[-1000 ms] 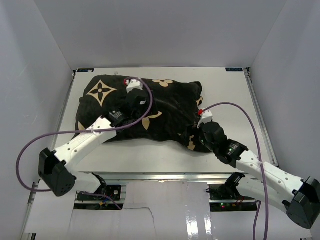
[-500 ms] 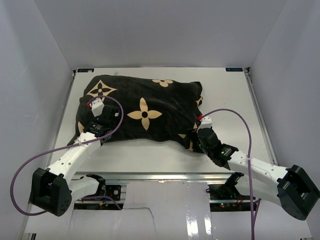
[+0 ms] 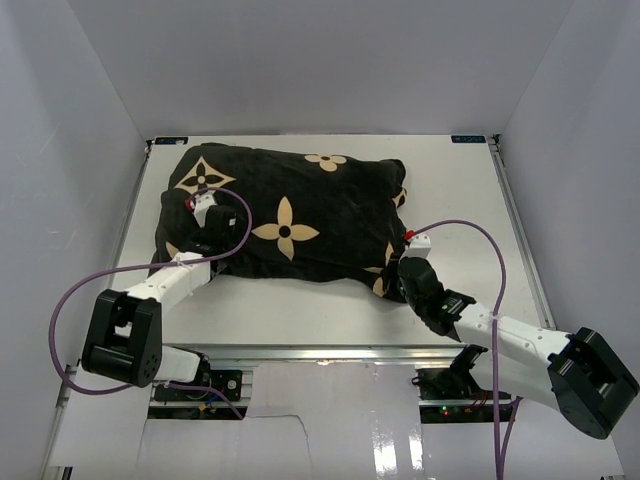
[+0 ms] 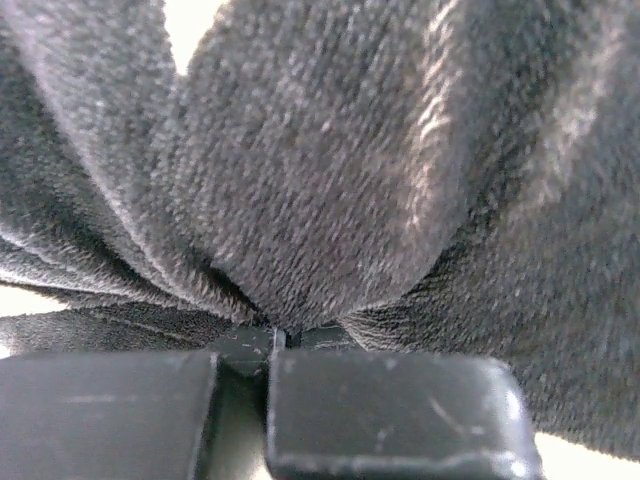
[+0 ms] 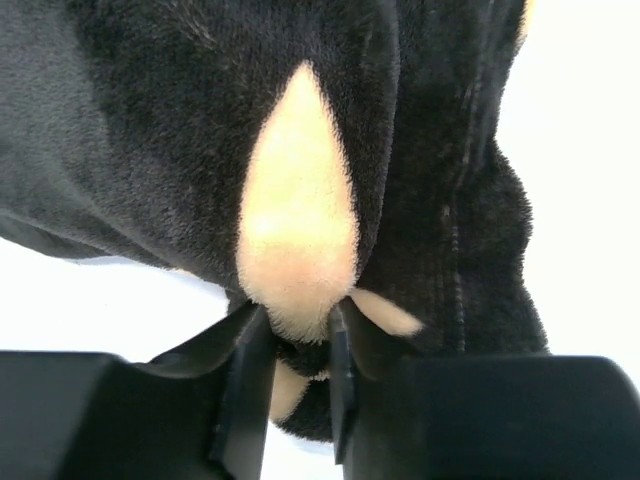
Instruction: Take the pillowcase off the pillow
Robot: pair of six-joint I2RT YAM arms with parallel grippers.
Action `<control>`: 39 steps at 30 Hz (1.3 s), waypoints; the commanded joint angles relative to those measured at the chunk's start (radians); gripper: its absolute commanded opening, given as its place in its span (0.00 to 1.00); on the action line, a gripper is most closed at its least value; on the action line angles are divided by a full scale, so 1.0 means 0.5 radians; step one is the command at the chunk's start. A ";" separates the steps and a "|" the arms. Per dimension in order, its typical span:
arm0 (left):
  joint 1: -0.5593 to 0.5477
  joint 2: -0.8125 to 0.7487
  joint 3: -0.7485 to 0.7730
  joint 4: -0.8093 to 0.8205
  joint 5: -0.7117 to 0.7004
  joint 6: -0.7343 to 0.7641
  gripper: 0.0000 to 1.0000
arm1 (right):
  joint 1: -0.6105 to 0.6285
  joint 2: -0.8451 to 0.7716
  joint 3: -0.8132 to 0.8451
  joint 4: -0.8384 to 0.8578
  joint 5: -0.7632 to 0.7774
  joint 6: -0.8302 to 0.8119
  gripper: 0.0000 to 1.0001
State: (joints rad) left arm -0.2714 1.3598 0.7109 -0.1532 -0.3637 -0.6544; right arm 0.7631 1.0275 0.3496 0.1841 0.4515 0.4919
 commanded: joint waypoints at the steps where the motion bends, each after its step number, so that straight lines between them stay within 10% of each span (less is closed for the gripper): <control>1: -0.018 -0.102 0.011 0.123 0.196 0.054 0.00 | -0.017 -0.042 0.037 0.037 0.143 0.016 0.22; 2: -0.085 -0.154 0.029 0.086 0.182 0.057 0.00 | -0.017 -0.106 0.046 0.006 0.189 0.028 0.08; 8: -0.582 -0.593 0.400 -0.365 -0.070 0.109 0.00 | -0.017 -0.550 0.196 -0.377 0.309 0.068 0.08; 13: -0.651 -0.719 0.875 -0.555 0.304 0.186 0.00 | -0.017 -0.895 0.533 -0.843 0.447 -0.051 0.08; 24: -0.648 -0.011 1.833 -0.963 0.397 0.309 0.01 | -0.020 -0.384 1.482 -0.982 0.931 -0.527 0.08; 27: -0.608 0.262 1.821 -0.985 0.347 0.327 0.23 | -0.142 -0.111 1.406 -0.945 0.892 -0.496 0.08; 30: -0.562 0.333 1.824 -0.985 0.320 0.348 0.75 | -0.451 -0.009 1.311 -0.811 0.528 -0.462 0.08; 32: -0.543 0.333 1.900 -1.031 0.301 0.412 0.92 | -0.651 0.071 1.243 -0.749 0.310 -0.477 0.08; 39: -0.543 0.198 2.183 -1.430 0.019 0.554 0.97 | -0.888 0.188 1.267 -0.647 0.033 -0.548 0.08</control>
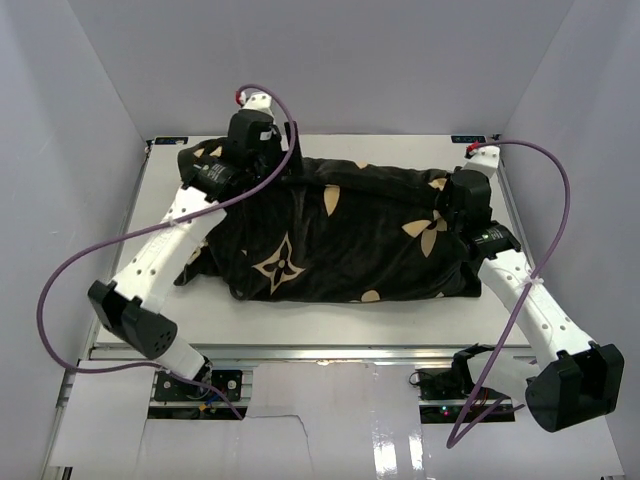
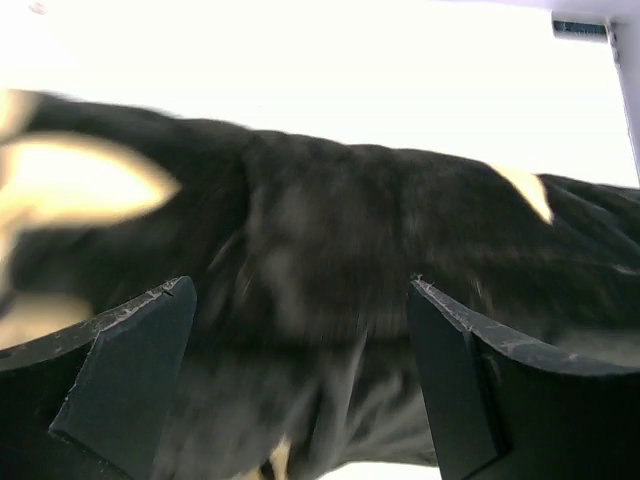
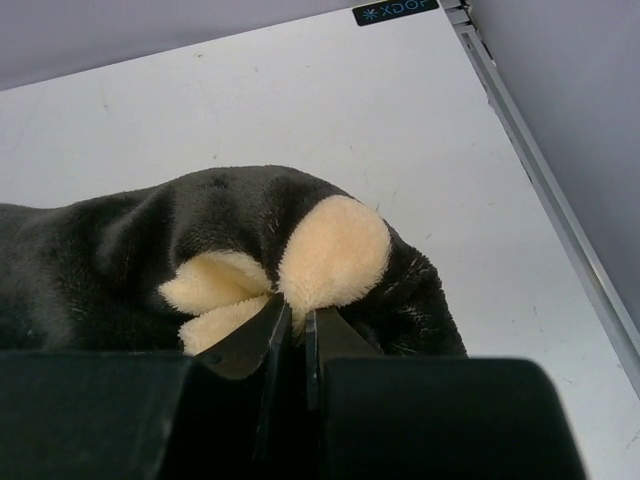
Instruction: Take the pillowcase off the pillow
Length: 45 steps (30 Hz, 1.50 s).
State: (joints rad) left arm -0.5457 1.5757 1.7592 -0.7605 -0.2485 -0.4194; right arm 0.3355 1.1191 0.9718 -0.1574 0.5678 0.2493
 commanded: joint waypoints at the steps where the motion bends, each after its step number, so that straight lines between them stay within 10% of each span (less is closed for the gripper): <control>1: 0.005 -0.331 0.047 -0.222 -0.300 0.075 0.96 | -0.036 0.002 0.020 0.042 -0.224 -0.063 0.08; 9: 0.008 -0.697 -0.621 -0.115 -0.448 -0.066 0.94 | -0.082 0.066 0.121 0.103 -0.399 -0.112 0.08; 11: 0.008 -0.728 -0.818 -0.071 -0.515 -0.191 0.94 | -0.085 0.099 0.195 0.051 -0.427 -0.121 0.26; 13: 0.011 -0.764 -0.987 0.027 -0.567 -0.241 0.94 | -0.085 0.106 0.238 0.002 -0.454 -0.133 0.64; 17: 0.030 -0.664 -1.082 0.079 -0.564 -0.278 0.94 | -0.085 0.026 0.311 -0.151 -0.534 -0.137 0.88; 24: 0.232 -0.528 -1.340 0.499 0.049 -0.229 0.96 | -0.082 -0.231 -0.055 -0.033 -1.155 -0.029 0.93; 34: 0.235 -0.258 -1.285 0.653 0.022 -0.079 0.93 | -0.008 -0.348 -0.489 0.173 -1.495 0.041 0.93; 37: 0.226 -0.219 -1.318 0.695 0.040 -0.109 0.78 | 0.010 -0.400 -0.557 0.204 -1.489 0.087 0.93; 41: 0.119 -0.203 -1.447 0.876 0.153 -0.155 0.34 | 0.022 -0.486 -0.597 0.183 -1.464 0.100 0.93; 45: -0.223 -0.218 -1.460 0.947 0.160 -0.226 0.16 | 0.035 -0.596 -0.618 0.146 -1.436 0.109 0.93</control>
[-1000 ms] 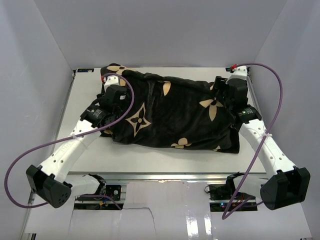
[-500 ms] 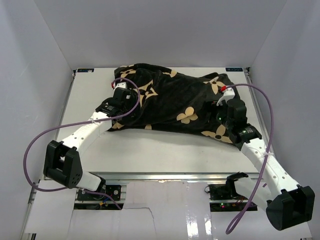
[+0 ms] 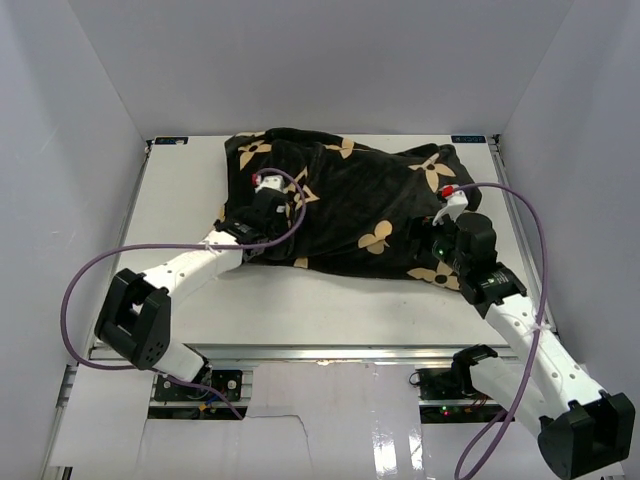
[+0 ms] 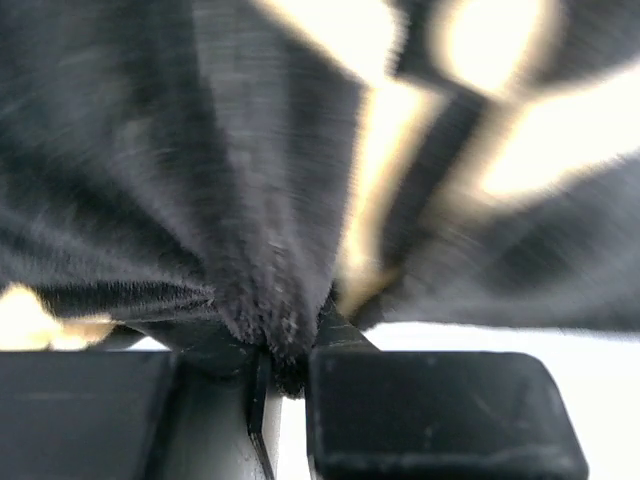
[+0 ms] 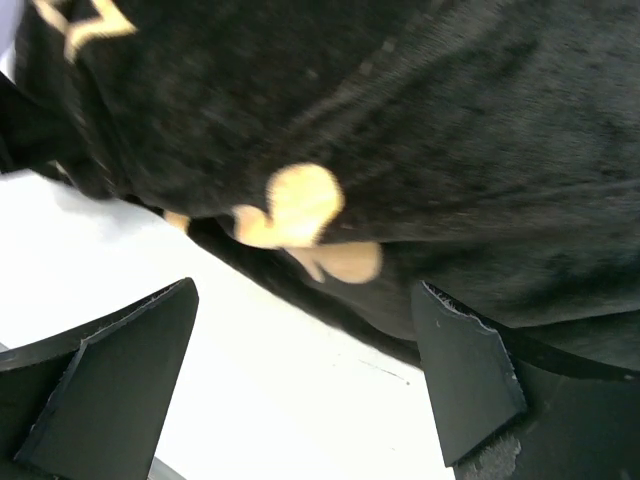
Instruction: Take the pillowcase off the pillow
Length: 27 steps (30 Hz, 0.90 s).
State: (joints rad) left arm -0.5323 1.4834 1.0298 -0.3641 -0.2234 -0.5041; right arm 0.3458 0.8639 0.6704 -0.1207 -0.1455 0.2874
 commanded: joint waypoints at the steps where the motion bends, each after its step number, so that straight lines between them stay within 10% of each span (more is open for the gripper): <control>1: -0.324 -0.043 0.008 0.155 0.091 -0.065 0.15 | 0.014 -0.102 -0.012 0.061 0.003 0.036 0.93; 6: -0.751 -0.110 0.051 0.142 0.014 -0.121 0.21 | 0.038 -0.178 -0.006 0.027 0.015 0.051 0.93; 12: -0.874 -0.465 0.116 -0.253 -0.466 -0.274 0.98 | 0.149 -0.074 0.092 0.030 0.061 0.002 0.88; 20: -0.825 -0.721 -0.022 -0.554 -0.860 -0.480 0.98 | 0.737 0.330 0.331 0.155 0.383 -0.081 0.88; 27: -0.647 -0.638 -0.359 -0.193 -0.716 -0.456 0.95 | 1.014 0.726 0.485 0.245 0.711 -0.139 0.84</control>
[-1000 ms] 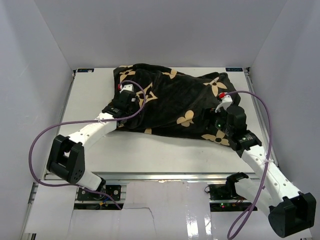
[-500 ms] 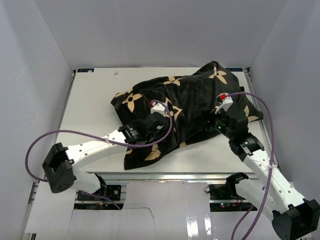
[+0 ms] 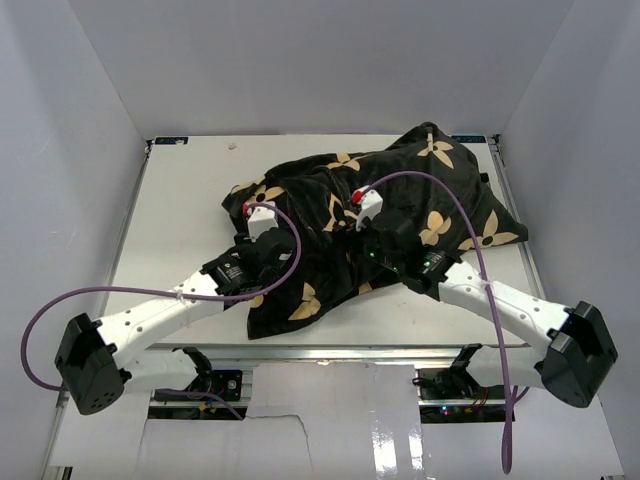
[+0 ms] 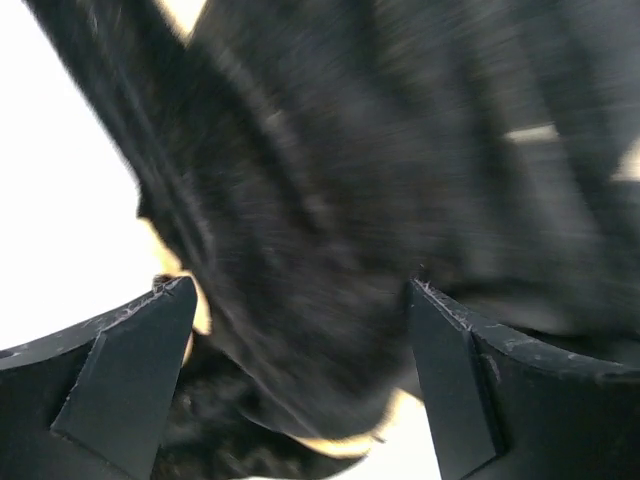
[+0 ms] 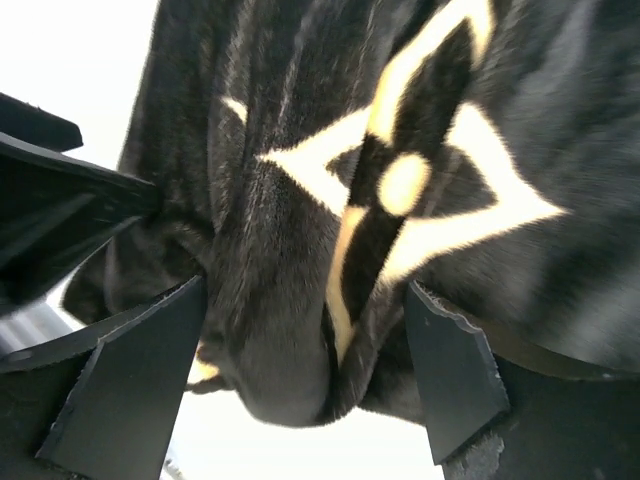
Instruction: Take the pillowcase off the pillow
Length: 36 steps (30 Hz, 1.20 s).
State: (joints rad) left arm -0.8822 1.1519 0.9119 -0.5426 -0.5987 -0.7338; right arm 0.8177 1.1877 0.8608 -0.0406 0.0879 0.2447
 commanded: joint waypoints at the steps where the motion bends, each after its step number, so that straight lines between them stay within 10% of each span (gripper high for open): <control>1: 0.055 0.034 -0.158 0.320 0.068 0.059 0.95 | 0.092 0.103 0.095 0.112 0.260 -0.054 0.84; 3: 0.065 0.098 -0.204 0.413 0.114 0.090 0.91 | 0.104 0.143 0.070 0.149 0.278 -0.048 0.83; 11: 0.150 0.175 -0.188 0.088 -0.158 -0.146 0.00 | 0.071 0.196 0.006 0.192 0.628 -0.057 0.49; 17: 0.460 -0.045 -0.480 0.238 0.068 -0.202 0.00 | -0.129 0.104 0.018 0.140 0.649 -0.005 0.08; 23: 0.479 -0.125 -0.594 0.352 0.185 -0.134 0.27 | -0.132 0.085 -0.019 0.170 0.542 0.008 0.08; 25: 0.479 -0.156 -0.569 0.337 0.212 -0.082 0.63 | -0.129 0.085 -0.040 0.182 0.466 0.041 0.08; 28: 0.476 -0.217 -0.468 0.340 0.399 0.062 0.83 | -0.102 0.048 -0.080 0.250 0.395 0.057 0.08; 36: 0.323 -0.215 0.007 0.131 0.486 0.228 0.90 | -0.034 -0.019 -0.147 0.305 0.337 0.097 0.08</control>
State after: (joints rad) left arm -0.6865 1.0595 0.8162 -0.4408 -0.3729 -0.6640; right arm 0.7864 1.2144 0.8024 0.0463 0.2699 0.2783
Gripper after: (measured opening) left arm 0.892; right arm 0.084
